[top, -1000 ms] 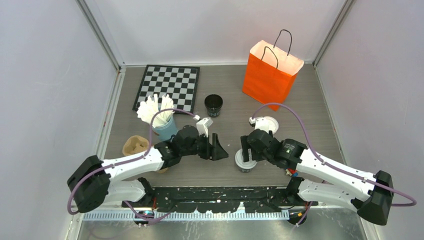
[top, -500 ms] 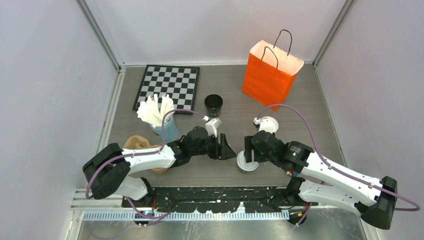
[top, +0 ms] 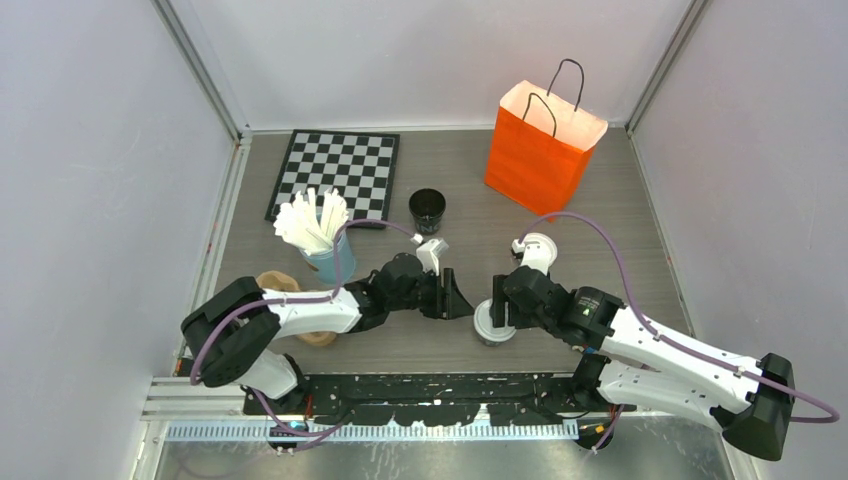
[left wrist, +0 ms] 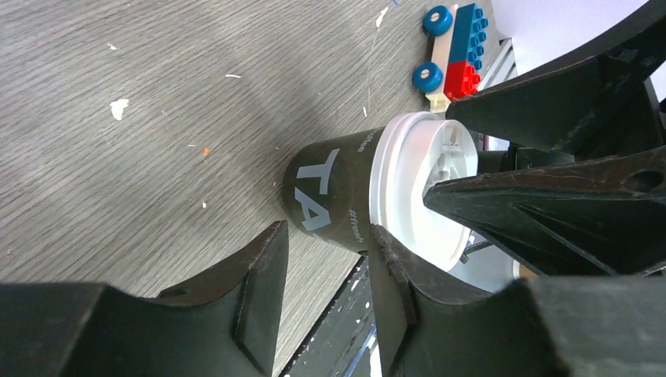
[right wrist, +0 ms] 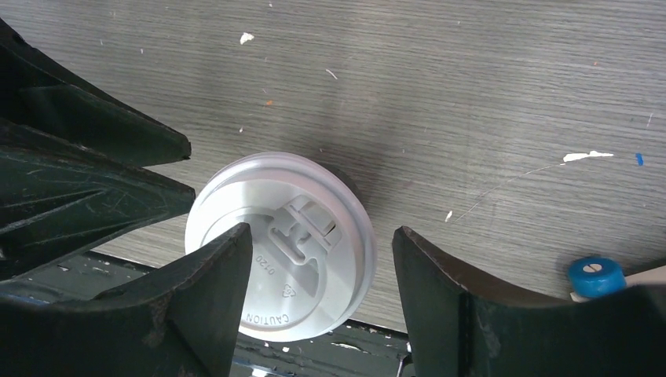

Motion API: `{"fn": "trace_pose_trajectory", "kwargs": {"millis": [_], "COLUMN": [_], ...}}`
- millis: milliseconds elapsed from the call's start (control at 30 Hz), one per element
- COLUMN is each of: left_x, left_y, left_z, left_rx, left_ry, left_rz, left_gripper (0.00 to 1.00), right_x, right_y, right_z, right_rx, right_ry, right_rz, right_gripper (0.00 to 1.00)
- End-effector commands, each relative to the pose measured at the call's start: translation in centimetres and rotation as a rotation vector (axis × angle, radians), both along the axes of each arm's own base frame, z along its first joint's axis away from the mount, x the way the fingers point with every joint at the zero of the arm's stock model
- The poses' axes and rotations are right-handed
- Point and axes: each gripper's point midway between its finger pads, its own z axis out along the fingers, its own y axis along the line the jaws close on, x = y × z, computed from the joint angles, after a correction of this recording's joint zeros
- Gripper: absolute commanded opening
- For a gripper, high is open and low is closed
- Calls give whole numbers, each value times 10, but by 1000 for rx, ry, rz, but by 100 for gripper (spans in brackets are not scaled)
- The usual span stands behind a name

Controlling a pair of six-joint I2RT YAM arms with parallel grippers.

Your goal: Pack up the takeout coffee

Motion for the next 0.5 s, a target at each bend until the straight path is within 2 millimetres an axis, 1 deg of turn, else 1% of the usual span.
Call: {"fn": "trace_pose_trajectory", "kwargs": {"millis": [0,67,200,267,367,467], "left_x": [2,-1,-5,-4,-3,-2], "left_y": [-5,-2,4,6,6,4], "left_z": [1,-7,-16,-14,4,24], "left_rx": [8,30,54,57,28,-18], "left_ry": [-33,-18,-17,-26,-48,-71], "left_rz": [-4,-7,-6,0,5,12], "left_gripper": [43,42,42,42,42,45], "right_x": [-3,-4,-3,-2,-2,-3], "right_y": [-5,-5,-7,-7,-7,-7], "right_z": [-10,-12,-12,-11,-10,-10], "right_rx": [-19,-21,-33,-34,-31,-28], "right_ry": [19,24,25,22,19,20], "right_rz": [-17,-23,-33,-32,-34,-31], "right_gripper": [70,70,69,69,69,69]}}
